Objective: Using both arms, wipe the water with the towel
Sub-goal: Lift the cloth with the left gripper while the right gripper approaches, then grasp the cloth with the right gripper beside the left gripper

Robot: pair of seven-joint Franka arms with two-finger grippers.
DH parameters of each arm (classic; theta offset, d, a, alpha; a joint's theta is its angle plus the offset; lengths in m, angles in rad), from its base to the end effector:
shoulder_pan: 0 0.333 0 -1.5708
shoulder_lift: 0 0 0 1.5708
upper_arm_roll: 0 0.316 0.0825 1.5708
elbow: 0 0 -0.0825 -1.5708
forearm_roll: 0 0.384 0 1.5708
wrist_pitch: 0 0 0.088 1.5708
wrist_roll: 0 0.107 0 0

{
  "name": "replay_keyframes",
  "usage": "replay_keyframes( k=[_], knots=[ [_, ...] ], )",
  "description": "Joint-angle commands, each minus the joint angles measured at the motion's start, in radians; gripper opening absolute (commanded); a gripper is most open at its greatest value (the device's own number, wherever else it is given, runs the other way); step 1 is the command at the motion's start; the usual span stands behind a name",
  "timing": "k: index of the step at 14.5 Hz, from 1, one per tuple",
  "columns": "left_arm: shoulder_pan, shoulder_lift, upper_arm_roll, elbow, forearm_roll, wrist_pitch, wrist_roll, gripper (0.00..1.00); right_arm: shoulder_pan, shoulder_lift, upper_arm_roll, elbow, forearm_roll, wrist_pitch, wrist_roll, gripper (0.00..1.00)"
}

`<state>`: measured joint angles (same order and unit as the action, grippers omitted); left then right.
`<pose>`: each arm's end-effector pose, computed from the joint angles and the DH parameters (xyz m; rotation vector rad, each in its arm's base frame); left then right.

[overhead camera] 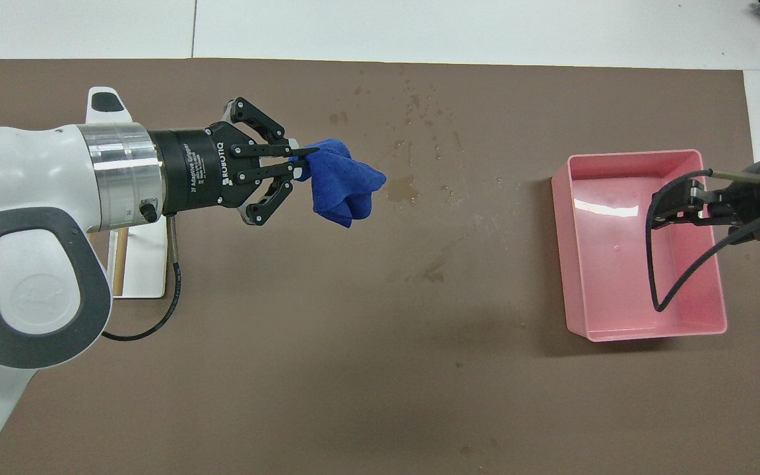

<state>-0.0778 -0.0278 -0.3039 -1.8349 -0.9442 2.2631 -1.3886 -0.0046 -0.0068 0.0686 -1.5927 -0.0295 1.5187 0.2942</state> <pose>0.5438 -0.2434 0.5938 1.6699 1.5033 -0.4635 0.5453 0.0318 0.6136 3.0781 -0.3567 -0.0942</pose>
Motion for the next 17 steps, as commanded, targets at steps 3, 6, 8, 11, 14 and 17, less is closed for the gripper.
replay_keyframes(
  k=[3,6,8,11,14,17],
  knots=[
    [-0.011,-0.015,0.012,-0.015,-0.059,0.021,-0.101,0.0,0.002,0.004,0.005,0.006,0.107,0.04,0.127,0.95],
    [-0.019,-0.023,0.012,-0.032,-0.061,0.041,-0.116,0.0,0.055,0.019,0.011,0.008,0.2,0.119,0.489,0.93],
    [-0.02,-0.023,0.011,-0.035,-0.062,0.055,-0.131,0.0,0.087,0.031,0.011,0.008,0.267,0.161,0.696,0.92],
    [-0.043,-0.021,0.011,-0.035,-0.088,0.116,-0.15,0.0,0.121,0.059,0.011,0.011,0.442,0.266,1.032,0.92],
    [-0.08,-0.015,0.011,-0.035,-0.107,0.177,-0.227,0.0,0.21,0.097,0.011,0.011,0.49,0.429,1.279,0.92],
    [-0.119,-0.014,0.011,-0.033,-0.131,0.2,-0.253,0.0,0.236,0.116,0.014,0.011,0.514,0.517,1.466,0.92]
  ],
)
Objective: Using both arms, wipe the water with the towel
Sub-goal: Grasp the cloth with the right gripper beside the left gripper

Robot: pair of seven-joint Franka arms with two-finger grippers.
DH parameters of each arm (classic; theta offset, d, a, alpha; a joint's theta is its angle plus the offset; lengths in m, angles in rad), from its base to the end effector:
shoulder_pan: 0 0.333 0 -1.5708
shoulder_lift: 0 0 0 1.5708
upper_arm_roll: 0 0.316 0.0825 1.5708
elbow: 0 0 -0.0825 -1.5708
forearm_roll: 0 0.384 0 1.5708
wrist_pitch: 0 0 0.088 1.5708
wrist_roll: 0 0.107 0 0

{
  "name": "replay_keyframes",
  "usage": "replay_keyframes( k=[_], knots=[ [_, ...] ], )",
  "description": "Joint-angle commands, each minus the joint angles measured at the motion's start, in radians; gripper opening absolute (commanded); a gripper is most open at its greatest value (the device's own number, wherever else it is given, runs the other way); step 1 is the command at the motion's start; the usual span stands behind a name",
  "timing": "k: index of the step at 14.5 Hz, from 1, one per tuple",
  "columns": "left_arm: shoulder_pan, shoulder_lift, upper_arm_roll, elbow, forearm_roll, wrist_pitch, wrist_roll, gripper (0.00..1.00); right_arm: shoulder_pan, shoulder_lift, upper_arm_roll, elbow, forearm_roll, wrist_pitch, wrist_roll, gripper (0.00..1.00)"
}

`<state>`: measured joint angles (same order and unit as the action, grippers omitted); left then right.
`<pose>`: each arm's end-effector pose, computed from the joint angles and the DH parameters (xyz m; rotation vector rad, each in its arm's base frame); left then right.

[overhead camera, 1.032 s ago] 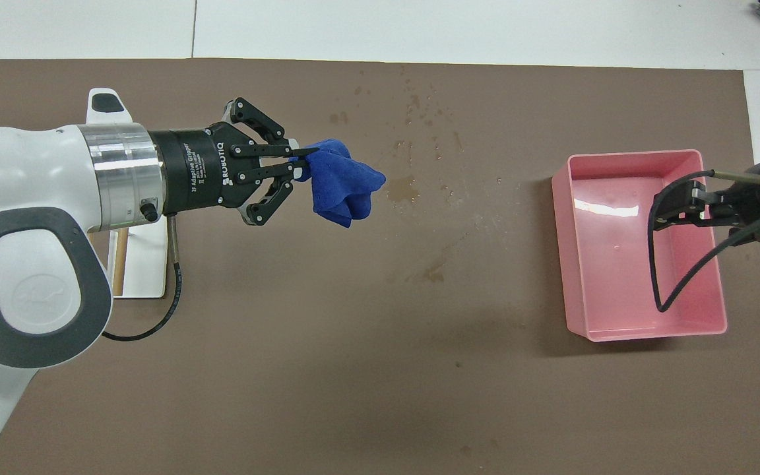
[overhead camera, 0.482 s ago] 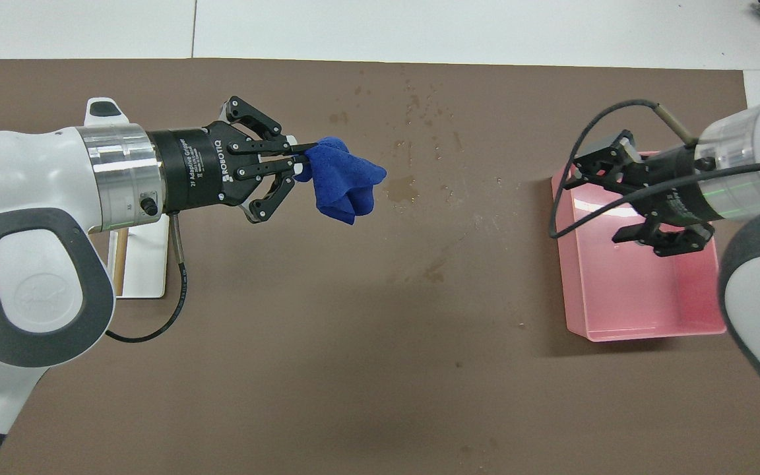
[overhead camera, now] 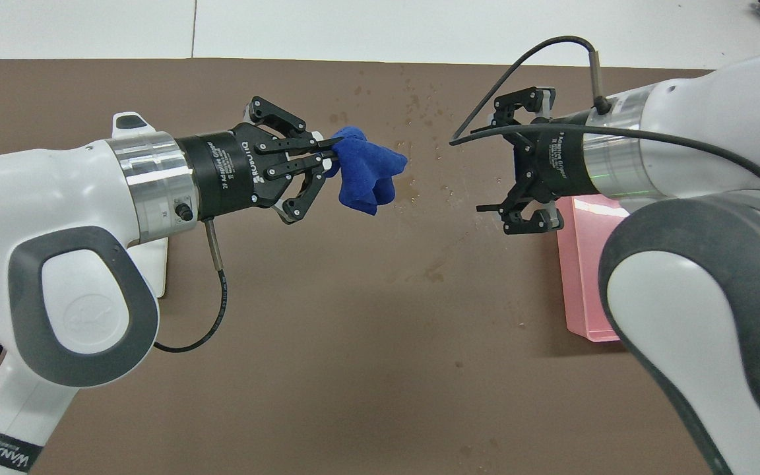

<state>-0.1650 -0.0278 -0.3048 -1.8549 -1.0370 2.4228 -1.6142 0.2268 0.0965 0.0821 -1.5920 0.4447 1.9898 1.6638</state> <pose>0.5322 -0.2767 0.5956 1.3935 1.6688 -0.5780 0.5833 0.2116 0.6067 -1.9515 1.7777 0.2728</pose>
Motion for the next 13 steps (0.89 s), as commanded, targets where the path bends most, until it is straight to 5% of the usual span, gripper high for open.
replay_keyframes(
  k=[1,10,11,13],
  knots=[
    [-0.047,-0.014,0.012,-0.012,-0.055,0.044,-0.027,0.0,0.022,0.028,0.001,0.01,0.042,0.075,0.131,0.92],
    [-0.189,-0.007,0.004,-0.035,-0.069,0.22,-0.038,0.0,0.106,0.054,0.001,-0.009,0.042,0.138,0.246,0.83],
    [-0.195,-0.011,0.004,-0.044,-0.069,0.231,-0.038,0.0,0.105,0.055,-0.001,-0.008,0.042,0.135,0.248,0.77],
    [-0.197,-0.011,0.004,-0.047,-0.069,0.236,-0.039,0.0,0.103,0.055,-0.001,-0.006,0.045,0.133,0.249,0.4]
  ],
)
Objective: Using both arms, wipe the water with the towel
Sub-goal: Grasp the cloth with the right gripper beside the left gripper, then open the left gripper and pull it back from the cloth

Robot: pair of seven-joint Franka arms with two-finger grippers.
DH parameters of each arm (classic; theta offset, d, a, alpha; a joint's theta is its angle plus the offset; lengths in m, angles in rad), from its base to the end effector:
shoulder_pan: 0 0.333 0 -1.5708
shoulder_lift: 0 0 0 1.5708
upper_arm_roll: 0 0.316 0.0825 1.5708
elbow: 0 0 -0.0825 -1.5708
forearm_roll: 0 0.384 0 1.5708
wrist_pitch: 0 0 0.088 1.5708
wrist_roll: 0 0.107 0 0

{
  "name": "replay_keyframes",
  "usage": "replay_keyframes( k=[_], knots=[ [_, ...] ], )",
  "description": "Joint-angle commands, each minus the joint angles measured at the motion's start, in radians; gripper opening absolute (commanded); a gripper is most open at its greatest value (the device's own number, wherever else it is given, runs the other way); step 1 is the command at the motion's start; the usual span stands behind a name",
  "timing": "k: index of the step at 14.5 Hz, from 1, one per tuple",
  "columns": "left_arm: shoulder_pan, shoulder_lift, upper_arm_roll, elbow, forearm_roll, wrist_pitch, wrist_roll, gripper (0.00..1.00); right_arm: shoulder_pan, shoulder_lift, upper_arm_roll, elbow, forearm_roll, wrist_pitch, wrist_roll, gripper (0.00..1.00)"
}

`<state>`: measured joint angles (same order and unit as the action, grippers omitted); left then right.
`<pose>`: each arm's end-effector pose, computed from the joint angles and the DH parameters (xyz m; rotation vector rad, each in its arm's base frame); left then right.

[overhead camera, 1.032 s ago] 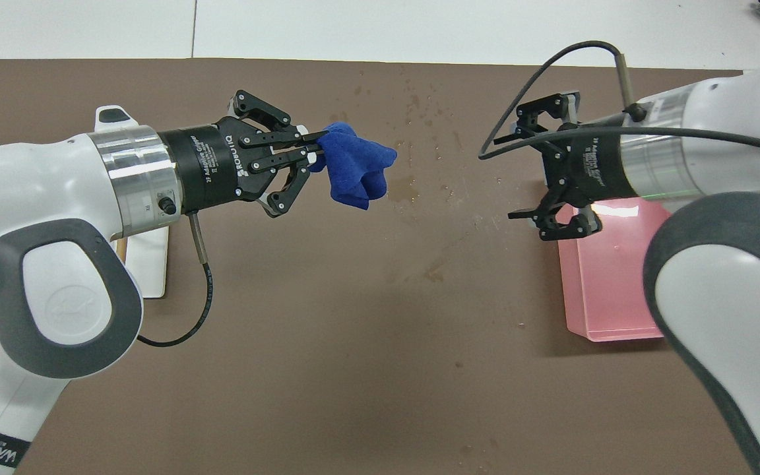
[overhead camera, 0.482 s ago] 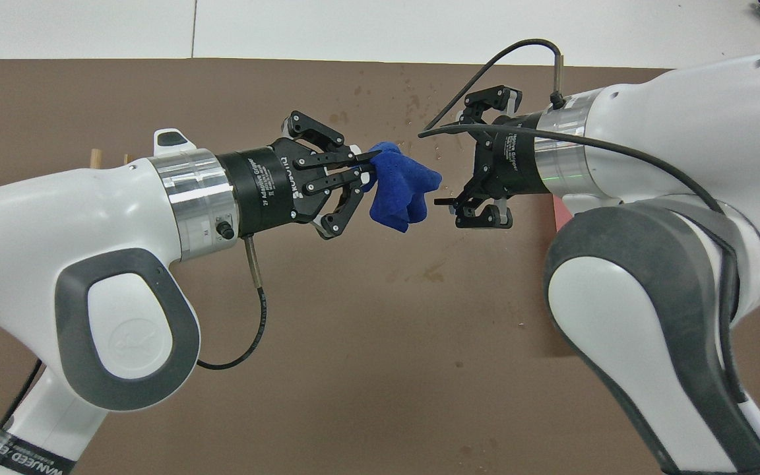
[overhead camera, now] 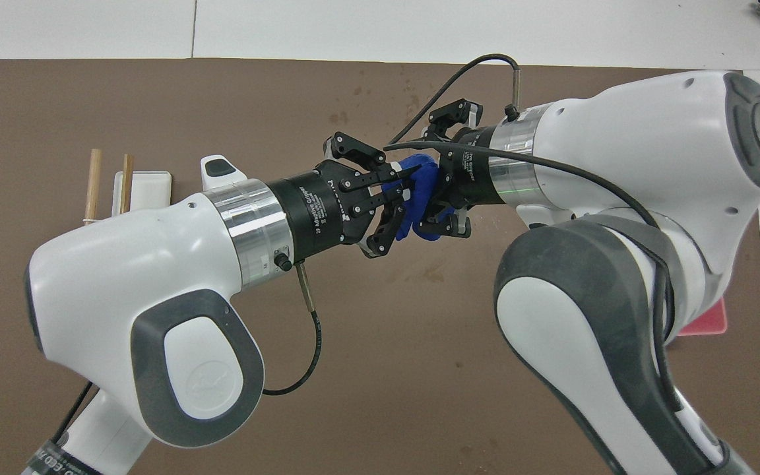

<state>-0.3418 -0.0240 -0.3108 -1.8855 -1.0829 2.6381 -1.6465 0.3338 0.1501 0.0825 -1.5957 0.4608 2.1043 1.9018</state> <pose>0.4897 -0.3483 0.5917 1.3413 1.6314 -0.5667 0.5802 0.2755 0.5836 -1.7726 1.9262 0.3606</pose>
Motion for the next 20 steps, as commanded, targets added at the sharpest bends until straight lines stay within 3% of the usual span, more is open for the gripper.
replay_keyframes(
  k=[1,2,7,8,9,12,16,18,20],
  knots=[
    [-0.02,-0.014,0.012,-0.017,-0.023,0.02,-0.009,0.0,-0.009,0.003,-0.001,0.002,0.029,0.017,0.014,0.17],
    [-0.02,-0.016,0.012,-0.017,-0.023,0.02,-0.009,0.0,-0.01,0.003,-0.001,0.002,0.024,0.02,0.011,0.0],
    [-0.013,-0.014,0.015,-0.015,-0.022,0.02,0.005,0.0,-0.016,-0.003,-0.003,0.008,0.01,0.025,0.002,0.0],
    [-0.01,-0.013,0.015,-0.009,-0.022,0.02,-0.007,0.46,-0.018,-0.006,-0.003,0.006,0.009,0.025,-0.007,0.0],
    [-0.008,-0.014,0.018,-0.007,-0.022,0.019,-0.015,0.99,-0.018,-0.006,-0.004,0.005,0.009,0.025,-0.032,0.0],
    [0.024,-0.019,0.022,-0.009,-0.014,0.007,-0.009,1.0,-0.026,-0.009,-0.007,-0.004,0.007,0.025,-0.073,0.0],
    [0.163,-0.02,0.024,-0.006,-0.002,-0.065,-0.001,1.0,-0.016,-0.015,-0.007,-0.064,-0.062,0.104,-0.151,0.0],
    [0.211,-0.013,0.022,0.009,0.119,-0.09,0.011,1.0,-0.009,-0.008,-0.004,-0.119,-0.109,0.196,-0.258,0.0],
    [0.224,-0.002,0.021,0.035,0.316,-0.118,0.048,1.0,-0.003,0.067,-0.003,-0.109,-0.114,0.32,-0.358,0.0]
  ],
)
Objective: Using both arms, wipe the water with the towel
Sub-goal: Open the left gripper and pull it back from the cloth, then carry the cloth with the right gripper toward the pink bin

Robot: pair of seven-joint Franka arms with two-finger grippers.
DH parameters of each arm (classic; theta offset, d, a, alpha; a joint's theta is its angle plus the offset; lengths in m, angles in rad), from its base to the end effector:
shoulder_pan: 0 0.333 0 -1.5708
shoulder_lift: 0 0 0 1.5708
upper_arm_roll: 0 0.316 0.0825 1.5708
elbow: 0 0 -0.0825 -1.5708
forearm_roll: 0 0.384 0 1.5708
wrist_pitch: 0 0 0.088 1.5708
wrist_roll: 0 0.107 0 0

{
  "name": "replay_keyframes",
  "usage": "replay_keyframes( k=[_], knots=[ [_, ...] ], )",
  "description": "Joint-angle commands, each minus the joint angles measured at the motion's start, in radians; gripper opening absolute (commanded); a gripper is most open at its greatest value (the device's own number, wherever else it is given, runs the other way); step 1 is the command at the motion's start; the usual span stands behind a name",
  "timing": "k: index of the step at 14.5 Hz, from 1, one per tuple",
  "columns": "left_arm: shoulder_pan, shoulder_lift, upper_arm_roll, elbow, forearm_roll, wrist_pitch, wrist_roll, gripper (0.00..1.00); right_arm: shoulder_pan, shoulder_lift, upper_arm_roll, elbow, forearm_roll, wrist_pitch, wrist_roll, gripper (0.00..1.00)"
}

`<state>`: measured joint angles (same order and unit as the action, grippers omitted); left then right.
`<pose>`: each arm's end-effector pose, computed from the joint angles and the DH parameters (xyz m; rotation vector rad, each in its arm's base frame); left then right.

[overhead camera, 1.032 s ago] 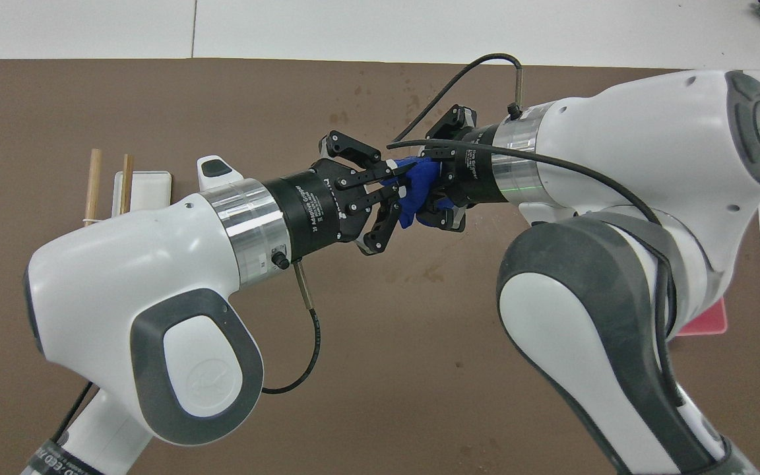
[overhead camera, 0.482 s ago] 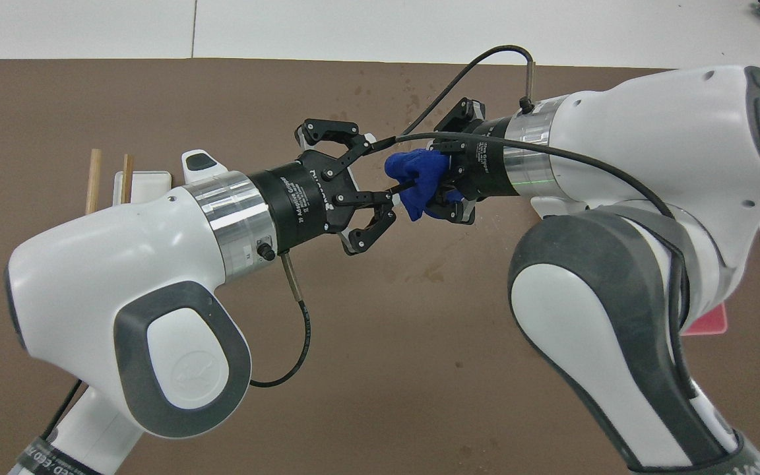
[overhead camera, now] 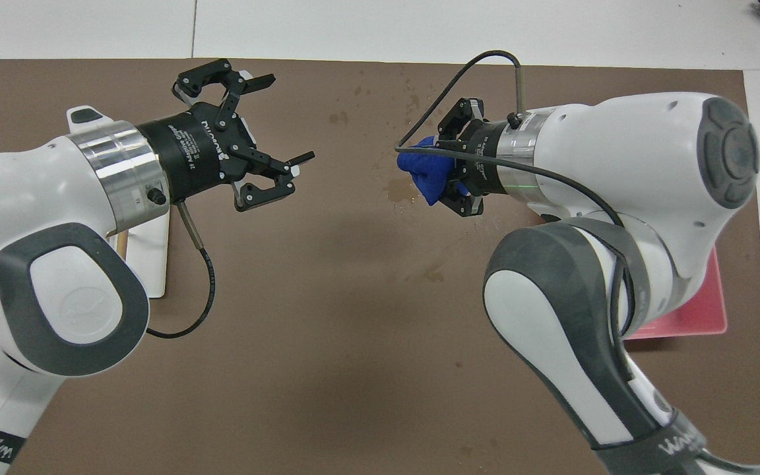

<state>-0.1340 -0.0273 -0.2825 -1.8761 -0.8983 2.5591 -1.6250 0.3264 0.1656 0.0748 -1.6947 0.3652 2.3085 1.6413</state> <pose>0.5535 -0.2344 0.5955 1.3628 1.7103 -0.3254 0.5978 0.2578 0.5439 -1.9562 1.6978 0.0695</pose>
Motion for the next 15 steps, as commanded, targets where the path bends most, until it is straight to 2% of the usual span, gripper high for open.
replay_keyframes(
  k=[1,3,5,10,13,15],
  knots=[
    [0.014,0.015,-0.007,0.034,0.225,-0.042,0.066,1.0,0.014,0.096,0.005,-0.01,-0.019,0.205,-0.148,0.0],
    [0.014,0.014,-0.007,0.035,0.367,-0.115,0.199,1.0,0.025,0.193,0.006,0.015,-0.017,0.348,-0.21,0.0],
    [0.031,0.01,-0.003,0.049,0.49,-0.218,0.432,1.0,0.034,0.291,0.006,0.096,-0.02,0.379,-0.247,0.0],
    [0.137,0.018,-0.001,0.166,0.8,-0.621,1.059,1.0,0.071,0.475,0.006,0.177,-0.025,0.477,-0.331,0.0],
    [0.183,0.015,-0.001,0.189,0.921,-0.764,1.347,1.0,0.086,0.483,0.006,0.165,-0.017,0.476,-0.333,0.0],
    [0.223,0.017,0.003,0.215,0.926,-0.839,1.503,1.0,0.106,0.473,0.005,0.112,-0.019,0.47,-0.33,0.0]
  ],
)
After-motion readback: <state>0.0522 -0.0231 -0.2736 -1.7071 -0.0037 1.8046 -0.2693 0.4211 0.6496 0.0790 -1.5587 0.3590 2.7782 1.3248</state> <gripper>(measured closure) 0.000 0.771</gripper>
